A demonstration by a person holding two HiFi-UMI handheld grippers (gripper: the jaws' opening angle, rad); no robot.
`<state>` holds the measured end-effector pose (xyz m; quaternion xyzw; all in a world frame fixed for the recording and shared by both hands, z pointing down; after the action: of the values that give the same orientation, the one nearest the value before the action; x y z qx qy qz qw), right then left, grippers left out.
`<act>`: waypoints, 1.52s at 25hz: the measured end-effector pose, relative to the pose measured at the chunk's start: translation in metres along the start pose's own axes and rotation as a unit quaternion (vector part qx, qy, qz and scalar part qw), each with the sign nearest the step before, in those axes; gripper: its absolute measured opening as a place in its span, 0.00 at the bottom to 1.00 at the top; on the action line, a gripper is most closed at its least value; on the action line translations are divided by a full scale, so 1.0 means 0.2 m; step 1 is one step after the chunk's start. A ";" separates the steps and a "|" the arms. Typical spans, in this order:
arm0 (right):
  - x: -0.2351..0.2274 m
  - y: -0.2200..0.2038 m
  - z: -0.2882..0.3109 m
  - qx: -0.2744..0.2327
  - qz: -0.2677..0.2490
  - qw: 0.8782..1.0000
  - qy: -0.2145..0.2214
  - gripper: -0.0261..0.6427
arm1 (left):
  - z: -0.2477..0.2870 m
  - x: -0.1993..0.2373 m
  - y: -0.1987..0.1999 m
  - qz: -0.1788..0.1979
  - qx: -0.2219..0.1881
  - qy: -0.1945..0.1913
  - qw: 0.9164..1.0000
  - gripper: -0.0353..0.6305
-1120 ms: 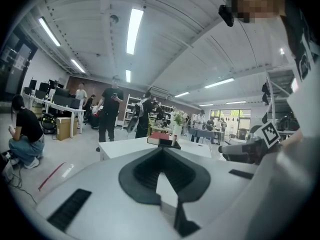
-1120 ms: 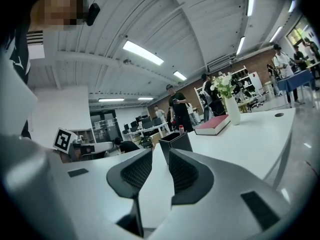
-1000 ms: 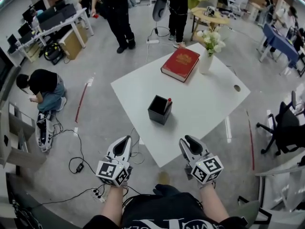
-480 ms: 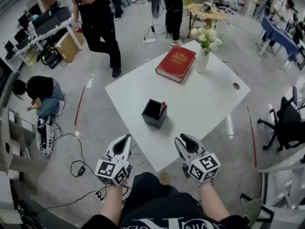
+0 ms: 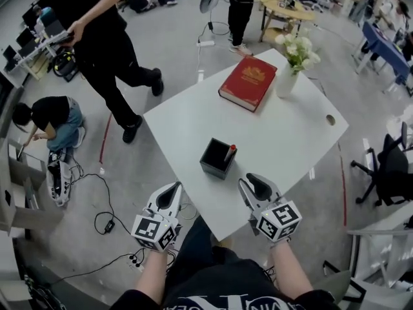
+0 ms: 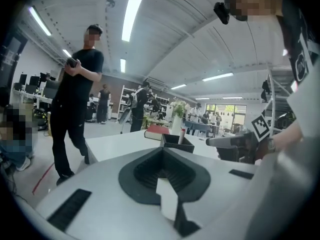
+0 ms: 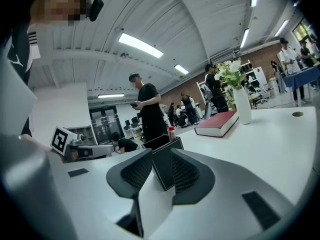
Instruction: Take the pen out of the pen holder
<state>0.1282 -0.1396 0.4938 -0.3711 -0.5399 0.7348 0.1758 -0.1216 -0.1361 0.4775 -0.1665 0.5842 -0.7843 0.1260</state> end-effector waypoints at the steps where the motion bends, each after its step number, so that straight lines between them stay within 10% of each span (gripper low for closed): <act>1: -0.02 0.02 0.03 0.004 -0.004 1.000 -0.002 0.21 | 0.04 0.02 0.00 -0.002 0.000 -0.001 1.000 0.06; 23: -0.18 0.19 0.45 0.094 -0.122 0.988 -0.017 0.24 | 0.43 0.23 0.09 -0.014 0.009 -0.029 0.999 0.06; 38: -0.08 0.29 0.43 0.056 -0.142 0.988 -0.002 0.16 | 0.38 0.24 0.12 -0.018 0.000 -0.019 1.000 0.06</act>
<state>0.0834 -0.2282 0.4591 -0.2784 -0.5454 0.7322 0.2982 -0.1340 -0.2285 0.4805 -0.1918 0.5785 -0.7831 0.1234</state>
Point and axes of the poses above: the fingertips, and each gripper's own axes: z forward along the fingers, x to its left, y out of its top, the point moved 6 cm from there along -z, backward along the fingers, and after that the axes turned 10 degrees about y, right-handed, at the moved point
